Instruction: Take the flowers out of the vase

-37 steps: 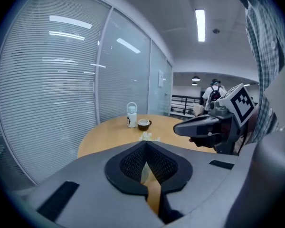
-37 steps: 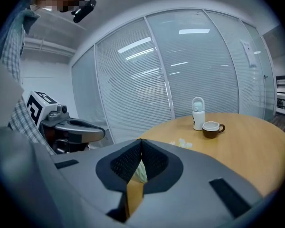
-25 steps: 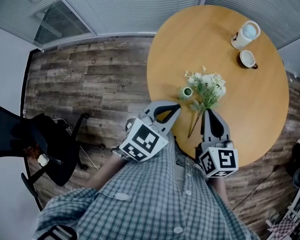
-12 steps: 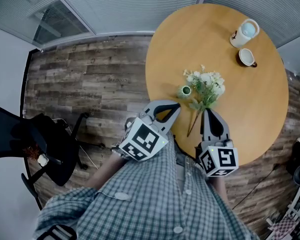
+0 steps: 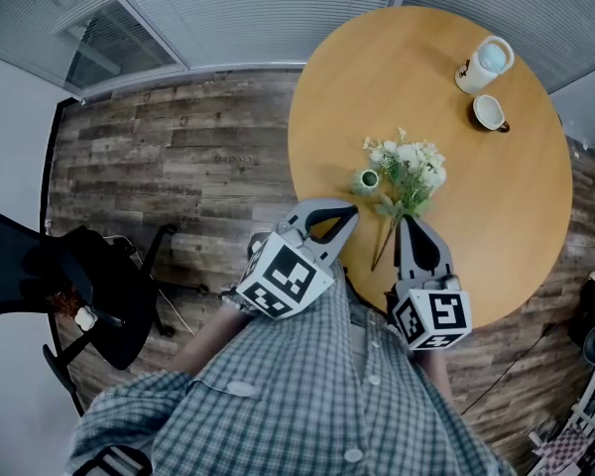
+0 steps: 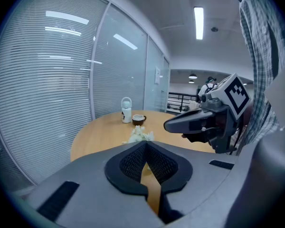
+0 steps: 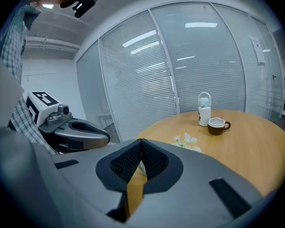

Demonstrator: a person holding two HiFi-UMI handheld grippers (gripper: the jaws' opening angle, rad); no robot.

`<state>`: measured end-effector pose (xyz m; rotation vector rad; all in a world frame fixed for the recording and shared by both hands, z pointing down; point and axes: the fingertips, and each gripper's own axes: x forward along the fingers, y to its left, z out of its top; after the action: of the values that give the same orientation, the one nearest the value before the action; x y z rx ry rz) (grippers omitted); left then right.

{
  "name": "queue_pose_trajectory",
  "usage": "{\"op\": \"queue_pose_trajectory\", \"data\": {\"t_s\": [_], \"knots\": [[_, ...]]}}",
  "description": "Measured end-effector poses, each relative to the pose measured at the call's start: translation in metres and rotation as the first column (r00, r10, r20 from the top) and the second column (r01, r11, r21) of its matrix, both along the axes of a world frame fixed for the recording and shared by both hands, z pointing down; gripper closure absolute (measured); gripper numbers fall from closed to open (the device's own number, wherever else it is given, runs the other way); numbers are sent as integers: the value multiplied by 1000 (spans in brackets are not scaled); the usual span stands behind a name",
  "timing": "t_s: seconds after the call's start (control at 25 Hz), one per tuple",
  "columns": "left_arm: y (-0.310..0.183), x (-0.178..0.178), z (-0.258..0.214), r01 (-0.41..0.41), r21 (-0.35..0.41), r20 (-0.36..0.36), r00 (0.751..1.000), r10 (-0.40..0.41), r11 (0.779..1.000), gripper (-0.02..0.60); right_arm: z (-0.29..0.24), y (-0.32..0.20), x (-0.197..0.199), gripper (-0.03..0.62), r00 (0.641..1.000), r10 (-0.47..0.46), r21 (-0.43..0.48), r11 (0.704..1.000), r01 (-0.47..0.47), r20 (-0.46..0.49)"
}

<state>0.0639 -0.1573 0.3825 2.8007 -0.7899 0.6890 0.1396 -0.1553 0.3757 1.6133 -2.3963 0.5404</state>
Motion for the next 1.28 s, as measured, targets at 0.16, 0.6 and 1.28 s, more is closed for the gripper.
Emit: {"op": "queue_pose_trajectory", "data": {"t_s": [0.16,0.6,1.28], "knots": [[1,0,0,-2,1,0,1000,2,1000,574,0,0,-3,583,1000,-11,0,1000,11,-2],[1,1,1,-7,-1,3,1000,7,1000,574,1,1,-5,585,1000,-23,-7,1000,23,-4],[1,1,2,-10,-8,3,1000,10,1000,574,4,2,-6,584,1000,-25,-22,999,25,2]]}}
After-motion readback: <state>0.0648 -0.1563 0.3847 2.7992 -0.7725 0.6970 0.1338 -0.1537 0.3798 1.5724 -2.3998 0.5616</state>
